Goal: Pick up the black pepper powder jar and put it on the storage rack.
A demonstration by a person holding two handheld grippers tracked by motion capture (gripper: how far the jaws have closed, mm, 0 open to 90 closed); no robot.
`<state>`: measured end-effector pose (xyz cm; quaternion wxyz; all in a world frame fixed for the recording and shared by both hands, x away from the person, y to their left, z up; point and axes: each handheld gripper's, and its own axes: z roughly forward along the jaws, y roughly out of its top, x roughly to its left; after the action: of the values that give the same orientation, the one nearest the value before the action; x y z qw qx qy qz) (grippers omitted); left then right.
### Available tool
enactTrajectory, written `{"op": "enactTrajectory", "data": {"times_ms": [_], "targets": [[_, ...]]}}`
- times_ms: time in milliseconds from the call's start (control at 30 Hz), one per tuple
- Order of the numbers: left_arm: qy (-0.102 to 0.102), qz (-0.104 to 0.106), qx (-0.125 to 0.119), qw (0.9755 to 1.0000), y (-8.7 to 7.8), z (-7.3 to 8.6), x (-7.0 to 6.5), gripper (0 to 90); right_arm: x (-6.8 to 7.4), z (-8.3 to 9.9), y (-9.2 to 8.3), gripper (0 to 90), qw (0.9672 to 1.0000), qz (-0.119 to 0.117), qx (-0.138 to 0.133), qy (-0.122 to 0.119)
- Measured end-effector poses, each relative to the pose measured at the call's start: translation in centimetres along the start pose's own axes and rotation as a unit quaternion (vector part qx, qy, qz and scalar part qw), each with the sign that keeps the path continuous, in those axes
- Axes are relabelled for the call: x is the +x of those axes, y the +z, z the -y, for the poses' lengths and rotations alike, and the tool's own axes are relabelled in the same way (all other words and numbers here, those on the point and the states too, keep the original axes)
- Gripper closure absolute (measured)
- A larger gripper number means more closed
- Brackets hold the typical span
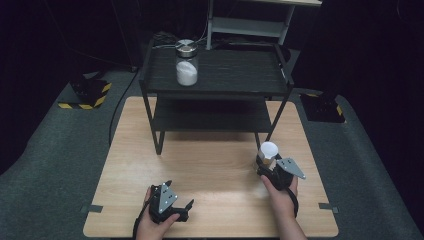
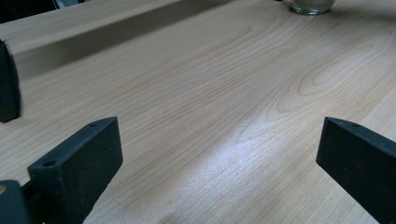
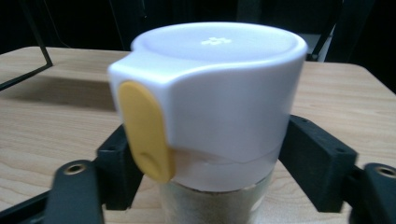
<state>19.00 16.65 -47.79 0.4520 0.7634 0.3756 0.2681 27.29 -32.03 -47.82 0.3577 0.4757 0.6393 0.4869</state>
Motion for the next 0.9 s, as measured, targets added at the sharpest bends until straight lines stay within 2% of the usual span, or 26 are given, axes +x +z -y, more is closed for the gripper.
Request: {"op": "enactTrajectory", "data": {"times_ms": [600, 900], "targets": [[0.003, 0.001, 0.0, 1.0, -0.1, 0.0, 0.0, 0.6, 0.1, -0.2, -0.3, 30.8, 0.9999, 0.001, -0.002, -0.013], [0.004, -0.004, 0.006, 1.0, 0.0, -0.2, -0.2, 0.6, 0.1, -0.5, -1.3, 30.8, 0.9997, -0.015, -0.016, -0.013]]}}
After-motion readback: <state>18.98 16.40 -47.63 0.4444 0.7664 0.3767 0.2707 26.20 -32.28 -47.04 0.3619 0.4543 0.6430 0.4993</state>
